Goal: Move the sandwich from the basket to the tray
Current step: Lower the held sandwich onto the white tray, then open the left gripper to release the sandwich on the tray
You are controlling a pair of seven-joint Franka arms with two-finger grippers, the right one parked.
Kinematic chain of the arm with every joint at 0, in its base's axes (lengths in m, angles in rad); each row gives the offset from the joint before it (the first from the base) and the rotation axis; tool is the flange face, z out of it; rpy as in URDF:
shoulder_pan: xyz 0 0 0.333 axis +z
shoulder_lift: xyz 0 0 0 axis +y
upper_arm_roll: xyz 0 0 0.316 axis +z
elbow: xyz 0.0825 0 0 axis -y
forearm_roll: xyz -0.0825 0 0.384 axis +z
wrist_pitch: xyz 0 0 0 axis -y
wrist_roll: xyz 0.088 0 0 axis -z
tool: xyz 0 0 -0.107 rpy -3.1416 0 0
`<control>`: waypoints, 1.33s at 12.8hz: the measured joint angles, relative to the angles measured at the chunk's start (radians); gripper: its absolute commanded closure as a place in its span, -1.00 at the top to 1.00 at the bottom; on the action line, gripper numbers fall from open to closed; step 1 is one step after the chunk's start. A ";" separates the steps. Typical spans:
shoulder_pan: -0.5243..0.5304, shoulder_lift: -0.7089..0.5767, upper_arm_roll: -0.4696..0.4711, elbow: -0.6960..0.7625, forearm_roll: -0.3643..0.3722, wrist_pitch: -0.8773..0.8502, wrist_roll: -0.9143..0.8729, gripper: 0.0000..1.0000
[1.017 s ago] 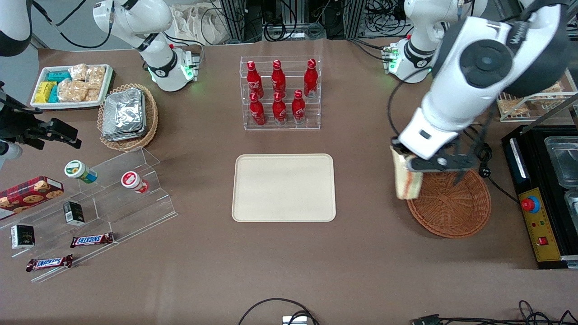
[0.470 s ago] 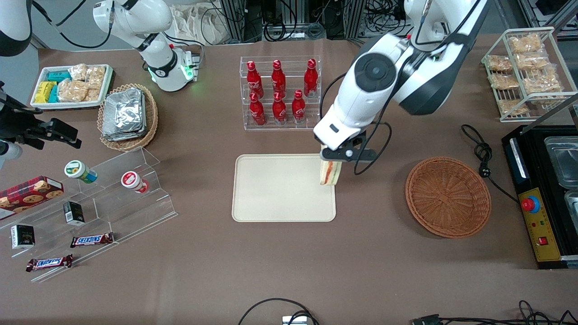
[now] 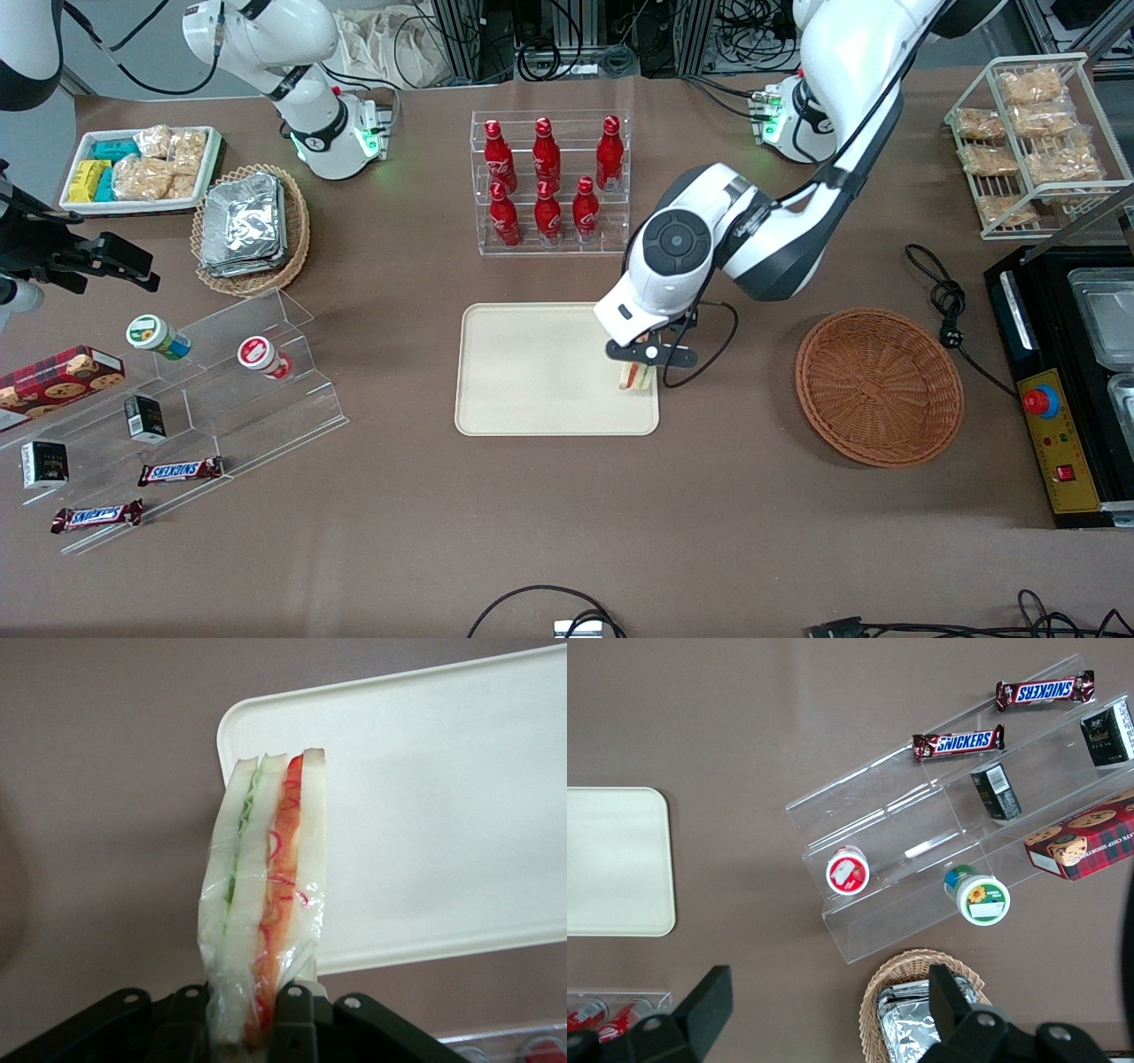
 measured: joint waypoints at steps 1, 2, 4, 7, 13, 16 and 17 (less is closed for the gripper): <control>-0.011 0.030 0.008 -0.001 0.032 0.038 -0.016 -1.00; -0.024 0.064 0.016 -0.002 0.063 0.078 -0.035 -1.00; -0.047 0.119 0.022 -0.002 0.098 0.132 -0.067 -1.00; -0.074 0.146 0.050 -0.001 0.109 0.140 -0.079 -1.00; -0.079 0.154 0.057 -0.001 0.128 0.140 -0.143 -1.00; -0.079 0.167 0.058 0.002 0.128 0.152 -0.176 -1.00; -0.080 0.170 0.063 0.003 0.128 0.163 -0.180 -0.65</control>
